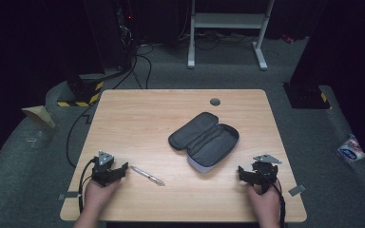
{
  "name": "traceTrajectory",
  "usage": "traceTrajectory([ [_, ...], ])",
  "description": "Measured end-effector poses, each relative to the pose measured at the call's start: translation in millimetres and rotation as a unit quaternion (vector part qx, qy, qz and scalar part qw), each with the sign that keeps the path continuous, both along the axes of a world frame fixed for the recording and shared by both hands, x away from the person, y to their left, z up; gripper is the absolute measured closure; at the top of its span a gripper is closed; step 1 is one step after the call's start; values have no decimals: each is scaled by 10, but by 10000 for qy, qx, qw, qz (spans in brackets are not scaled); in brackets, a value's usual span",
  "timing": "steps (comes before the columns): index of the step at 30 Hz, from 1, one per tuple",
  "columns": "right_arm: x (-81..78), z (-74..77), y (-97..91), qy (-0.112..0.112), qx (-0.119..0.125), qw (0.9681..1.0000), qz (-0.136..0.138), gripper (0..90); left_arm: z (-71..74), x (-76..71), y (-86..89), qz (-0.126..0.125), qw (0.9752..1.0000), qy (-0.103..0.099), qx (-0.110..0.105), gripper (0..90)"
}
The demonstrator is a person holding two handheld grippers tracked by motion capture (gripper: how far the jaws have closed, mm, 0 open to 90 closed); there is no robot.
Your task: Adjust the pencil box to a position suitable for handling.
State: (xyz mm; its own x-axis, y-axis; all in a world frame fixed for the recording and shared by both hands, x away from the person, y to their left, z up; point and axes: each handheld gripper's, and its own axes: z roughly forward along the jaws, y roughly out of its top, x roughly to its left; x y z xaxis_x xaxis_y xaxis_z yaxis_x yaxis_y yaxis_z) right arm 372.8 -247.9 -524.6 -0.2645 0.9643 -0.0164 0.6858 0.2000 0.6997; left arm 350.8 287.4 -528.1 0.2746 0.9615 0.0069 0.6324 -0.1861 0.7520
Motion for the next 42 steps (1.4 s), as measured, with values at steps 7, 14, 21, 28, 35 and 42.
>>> traceTrajectory([
  [7,-32,1,-3,6,-2,10000,9,80,-3,-27,-7,34,10000,-7,-35,345],
  [14,-29,0,-9,-2,1,10000,43,80,-1,-23,-1,57,10000,-8,-18,353],
  [21,-63,1,-20,0,13,10000,99,84,9,-30,26,99,9999,-19,-15,451],
  [28,-63,1,-20,-2,12,10000,99,84,117,-89,-30,-42,9998,-188,73,467],
  [35,-70,2,-19,-22,-2,9999,129,104,205,-148,-186,-370,9987,-324,148,484],
  [42,-99,10,-23,-82,24,9997,227,188,237,-186,-452,-762,9966,-322,-62,500],
])
